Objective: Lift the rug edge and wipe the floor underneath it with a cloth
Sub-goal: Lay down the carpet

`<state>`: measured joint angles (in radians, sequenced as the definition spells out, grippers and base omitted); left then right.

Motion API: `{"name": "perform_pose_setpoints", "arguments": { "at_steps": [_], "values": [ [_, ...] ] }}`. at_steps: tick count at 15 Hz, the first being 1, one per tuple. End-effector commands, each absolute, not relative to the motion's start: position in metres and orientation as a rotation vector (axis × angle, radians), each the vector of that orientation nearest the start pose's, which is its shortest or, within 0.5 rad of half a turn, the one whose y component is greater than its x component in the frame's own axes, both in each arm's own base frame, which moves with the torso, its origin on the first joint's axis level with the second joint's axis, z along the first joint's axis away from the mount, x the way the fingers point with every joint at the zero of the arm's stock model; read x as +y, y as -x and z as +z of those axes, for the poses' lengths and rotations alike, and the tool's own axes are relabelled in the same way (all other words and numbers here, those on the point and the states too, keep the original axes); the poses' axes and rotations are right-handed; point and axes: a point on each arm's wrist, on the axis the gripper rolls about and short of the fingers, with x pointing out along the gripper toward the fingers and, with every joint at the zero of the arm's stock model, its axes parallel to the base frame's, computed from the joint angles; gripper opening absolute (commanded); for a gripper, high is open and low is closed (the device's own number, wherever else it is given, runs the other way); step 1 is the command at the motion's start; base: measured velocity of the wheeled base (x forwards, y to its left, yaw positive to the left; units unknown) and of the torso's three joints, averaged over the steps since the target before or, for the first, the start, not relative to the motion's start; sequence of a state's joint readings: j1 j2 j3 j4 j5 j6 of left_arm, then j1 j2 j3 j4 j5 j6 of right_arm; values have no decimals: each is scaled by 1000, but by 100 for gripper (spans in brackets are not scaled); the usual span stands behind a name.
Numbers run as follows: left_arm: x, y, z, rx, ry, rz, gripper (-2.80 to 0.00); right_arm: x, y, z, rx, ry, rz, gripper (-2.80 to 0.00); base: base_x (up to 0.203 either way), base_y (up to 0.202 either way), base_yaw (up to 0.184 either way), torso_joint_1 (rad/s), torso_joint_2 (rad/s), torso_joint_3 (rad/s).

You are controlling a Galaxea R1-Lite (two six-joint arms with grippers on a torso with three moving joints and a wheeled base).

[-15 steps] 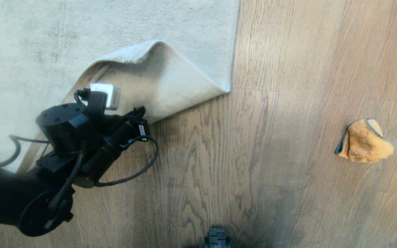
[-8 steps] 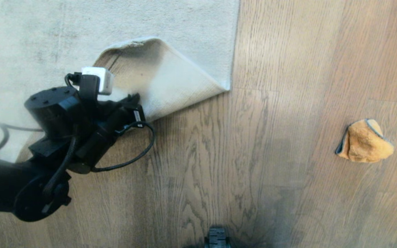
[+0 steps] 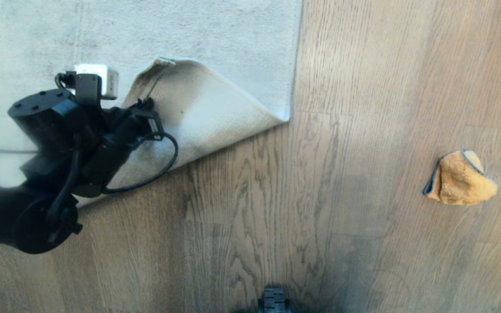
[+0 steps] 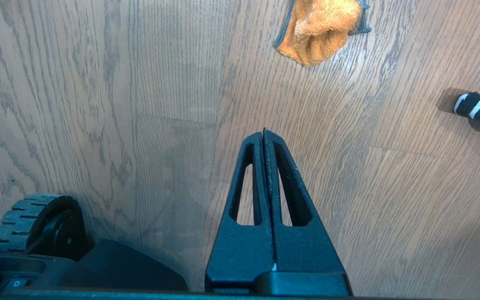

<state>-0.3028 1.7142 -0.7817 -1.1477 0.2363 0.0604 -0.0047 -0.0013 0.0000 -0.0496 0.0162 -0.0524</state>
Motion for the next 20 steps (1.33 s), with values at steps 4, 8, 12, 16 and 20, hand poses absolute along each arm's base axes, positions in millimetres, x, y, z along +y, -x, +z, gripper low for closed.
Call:
{"name": "perform_pose_setpoints", "arguments": {
  "at_steps": [4,8,12,16,20],
  "values": [
    [-89,-311,245,-284,11,-47,-280,0,23,81,-51,54,11,-280,0,0,0,0,0,0],
    [-93,-323,264,-351,21,-44,-280,0,23,81,-51,54,11,-280,0,0,0,0,0,0],
    [-96,-329,272,-386,30,-46,-280,0,23,81,-51,54,11,-280,0,0,0,0,0,0],
    [-95,-329,270,-382,27,-44,-280,0,23,81,-51,54,11,-280,0,0,0,0,0,0],
    [-95,-332,267,-374,25,-41,-280,0,23,81,-51,54,11,-280,0,0,0,0,0,0]
  ]
}}
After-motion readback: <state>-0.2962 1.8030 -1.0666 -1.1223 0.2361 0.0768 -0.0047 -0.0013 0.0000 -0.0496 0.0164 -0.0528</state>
